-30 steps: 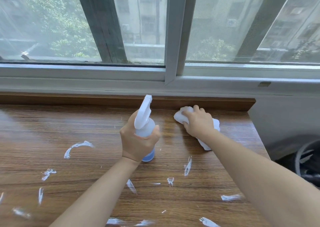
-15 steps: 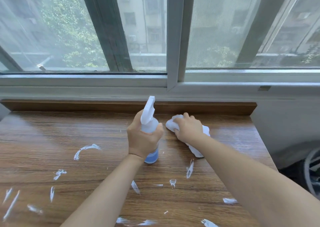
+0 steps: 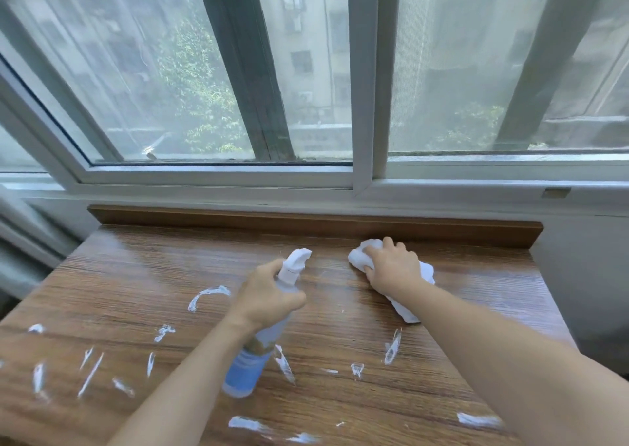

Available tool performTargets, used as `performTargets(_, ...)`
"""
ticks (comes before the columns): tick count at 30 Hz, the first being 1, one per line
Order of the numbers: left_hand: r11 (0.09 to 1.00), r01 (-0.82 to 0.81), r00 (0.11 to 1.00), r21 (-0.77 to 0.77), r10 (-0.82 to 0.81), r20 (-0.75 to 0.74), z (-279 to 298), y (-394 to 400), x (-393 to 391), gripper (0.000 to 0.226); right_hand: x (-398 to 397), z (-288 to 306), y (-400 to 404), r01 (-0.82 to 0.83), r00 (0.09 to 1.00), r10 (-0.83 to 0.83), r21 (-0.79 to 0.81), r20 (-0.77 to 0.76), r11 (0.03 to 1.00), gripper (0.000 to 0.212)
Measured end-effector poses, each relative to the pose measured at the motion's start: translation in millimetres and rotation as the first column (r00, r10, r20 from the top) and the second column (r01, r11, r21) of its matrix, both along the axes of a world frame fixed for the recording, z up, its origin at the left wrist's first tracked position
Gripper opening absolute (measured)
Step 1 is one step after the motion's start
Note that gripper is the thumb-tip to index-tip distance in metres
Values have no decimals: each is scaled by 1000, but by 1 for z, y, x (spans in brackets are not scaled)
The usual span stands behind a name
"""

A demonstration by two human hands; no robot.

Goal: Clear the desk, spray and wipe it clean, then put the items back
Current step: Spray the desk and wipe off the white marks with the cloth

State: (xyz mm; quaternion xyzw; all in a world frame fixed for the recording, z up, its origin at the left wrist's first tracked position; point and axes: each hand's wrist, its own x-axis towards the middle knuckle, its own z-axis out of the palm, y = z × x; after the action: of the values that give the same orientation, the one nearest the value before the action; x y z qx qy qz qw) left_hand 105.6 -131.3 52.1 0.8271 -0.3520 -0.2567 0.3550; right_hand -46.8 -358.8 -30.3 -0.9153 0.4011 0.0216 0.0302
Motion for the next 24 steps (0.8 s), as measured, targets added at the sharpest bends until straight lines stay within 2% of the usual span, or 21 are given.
performTargets(4, 998, -53, 998, 24, 54, -26, -3, 0, 6, 25, -1, 3, 6, 31, 999, -33, -35, -35, 999, 44)
performTargets(8, 1000, -3, 999, 14, 3, -35, 5, -1, 17, 19, -1, 4, 15, 63, 995, -66, -50, -78, 997, 47)
performTargets(13, 999, 46, 995, 6, -45, -93, 7, 7, 43, 32, 4, 4, 20, 121, 986, -128, -71, -104, 990, 44)
performTargets(18, 986, 166, 978, -19, -167, -123, 13, 28, 68, 27, 7, 5, 22, 162, 974, -172, -75, -150, 984, 47)
performTargets(24, 989, 117, 976, -94, -132, -173, 28, 57, 115, 34, 49, 16, 23, 335, 940, -330, 54, -83, 941, 50)
